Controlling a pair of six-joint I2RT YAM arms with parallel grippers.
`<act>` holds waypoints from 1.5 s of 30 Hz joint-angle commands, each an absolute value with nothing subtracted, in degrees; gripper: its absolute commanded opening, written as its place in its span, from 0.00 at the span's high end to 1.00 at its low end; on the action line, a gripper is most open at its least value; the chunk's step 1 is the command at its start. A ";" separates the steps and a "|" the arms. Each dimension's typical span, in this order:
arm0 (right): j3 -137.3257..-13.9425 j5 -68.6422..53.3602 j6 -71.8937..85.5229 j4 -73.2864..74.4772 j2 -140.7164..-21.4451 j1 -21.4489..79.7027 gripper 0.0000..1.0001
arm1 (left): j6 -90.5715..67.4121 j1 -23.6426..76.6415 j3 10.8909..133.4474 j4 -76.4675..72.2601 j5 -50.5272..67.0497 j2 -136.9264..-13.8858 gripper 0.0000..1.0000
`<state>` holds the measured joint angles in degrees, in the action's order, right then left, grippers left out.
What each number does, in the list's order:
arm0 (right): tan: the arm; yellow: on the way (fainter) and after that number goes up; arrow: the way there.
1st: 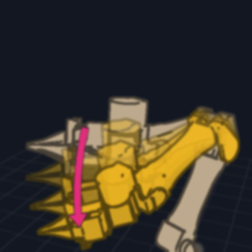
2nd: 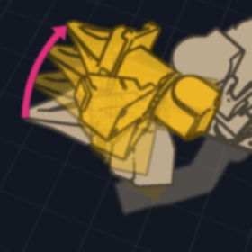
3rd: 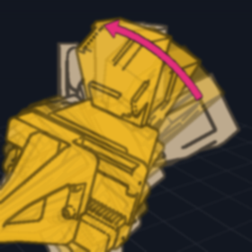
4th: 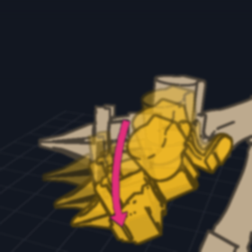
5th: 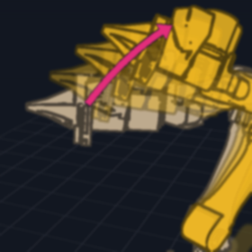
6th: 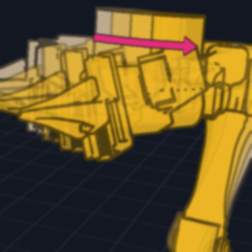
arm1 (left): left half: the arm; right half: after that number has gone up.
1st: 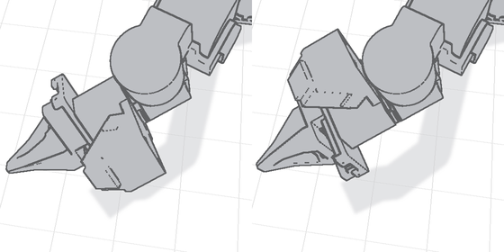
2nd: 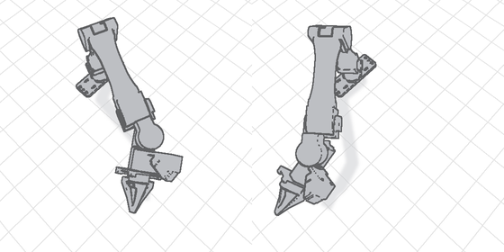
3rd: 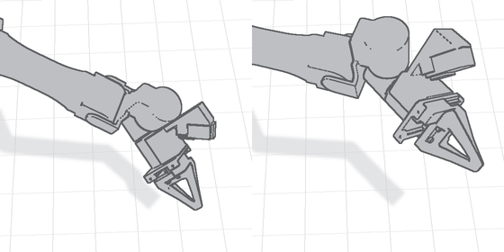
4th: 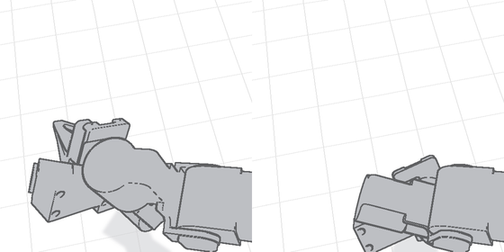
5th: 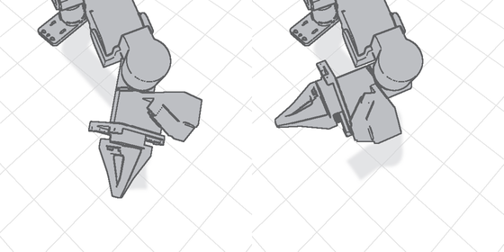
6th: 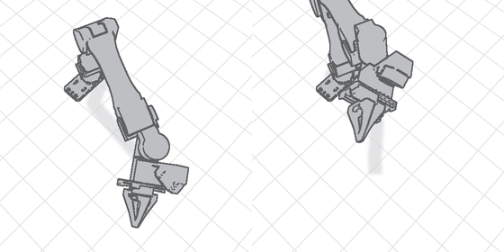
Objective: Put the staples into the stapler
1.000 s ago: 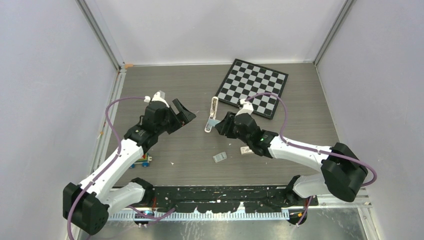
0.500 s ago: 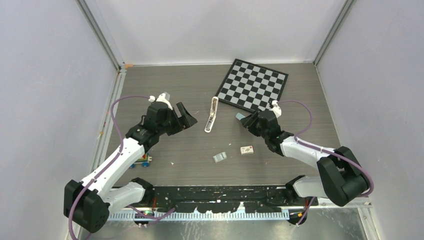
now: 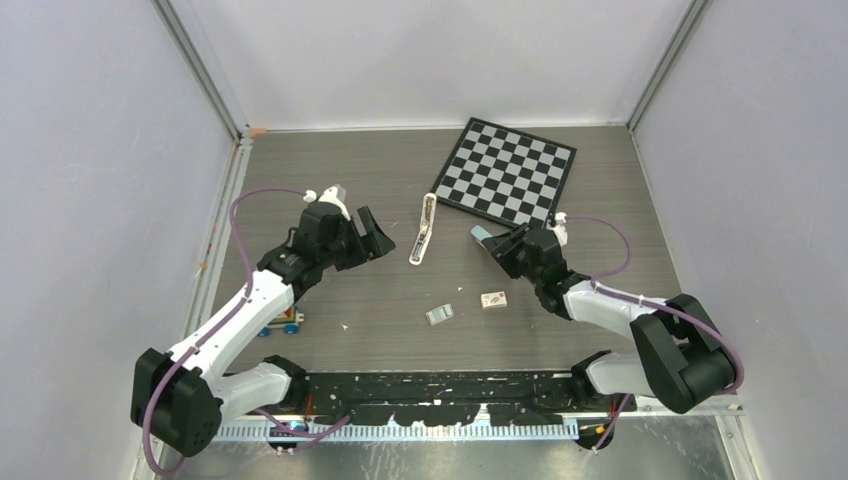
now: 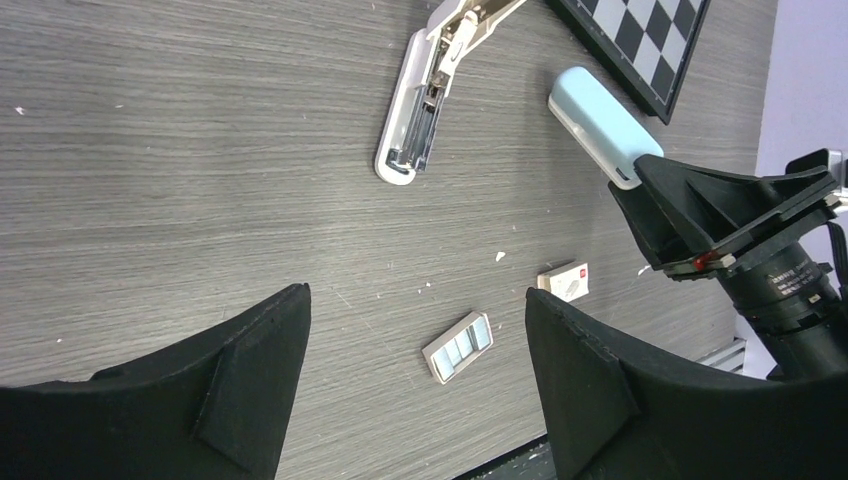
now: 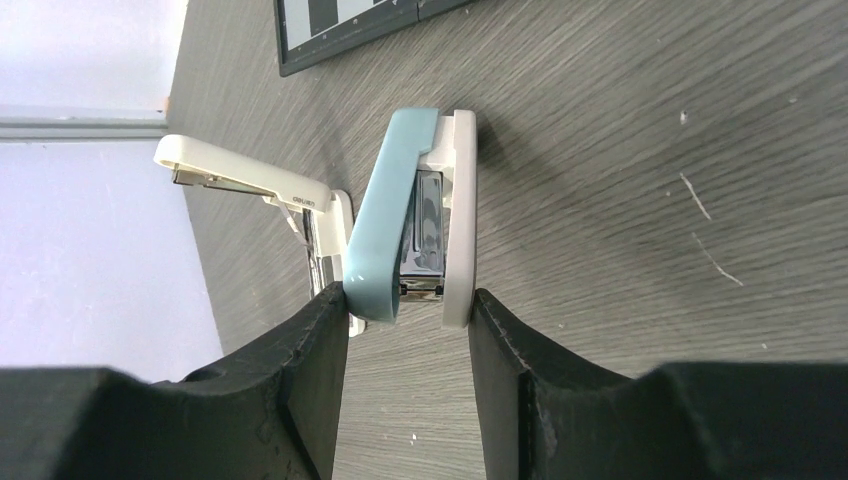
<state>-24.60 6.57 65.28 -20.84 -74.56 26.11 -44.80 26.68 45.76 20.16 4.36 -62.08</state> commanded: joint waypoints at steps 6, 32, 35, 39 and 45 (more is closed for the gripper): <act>-21.14 6.62 73.44 -22.08 -74.76 24.78 0.51 | -43.71 28.75 49.77 18.05 4.05 -64.69 0.22; -19.32 5.67 71.57 -17.47 -72.59 22.85 0.42 | -40.42 29.26 50.63 21.08 0.44 -61.99 0.22; -20.70 5.44 68.73 -14.01 -69.36 22.85 0.38 | -39.39 29.27 50.63 21.22 0.43 -62.11 0.22; -24.87 5.43 62.49 -5.93 -64.70 22.85 0.27 | -38.15 29.20 50.84 21.34 0.44 -62.72 0.22; -31.40 4.80 52.37 5.84 -61.82 23.52 0.00 | -33.59 29.26 53.03 24.06 1.58 -62.27 0.22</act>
<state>-26.70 4.67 60.93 -2.44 -63.90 23.11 -38.24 29.15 49.21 22.37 1.32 -63.37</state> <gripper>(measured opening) 0.977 0.783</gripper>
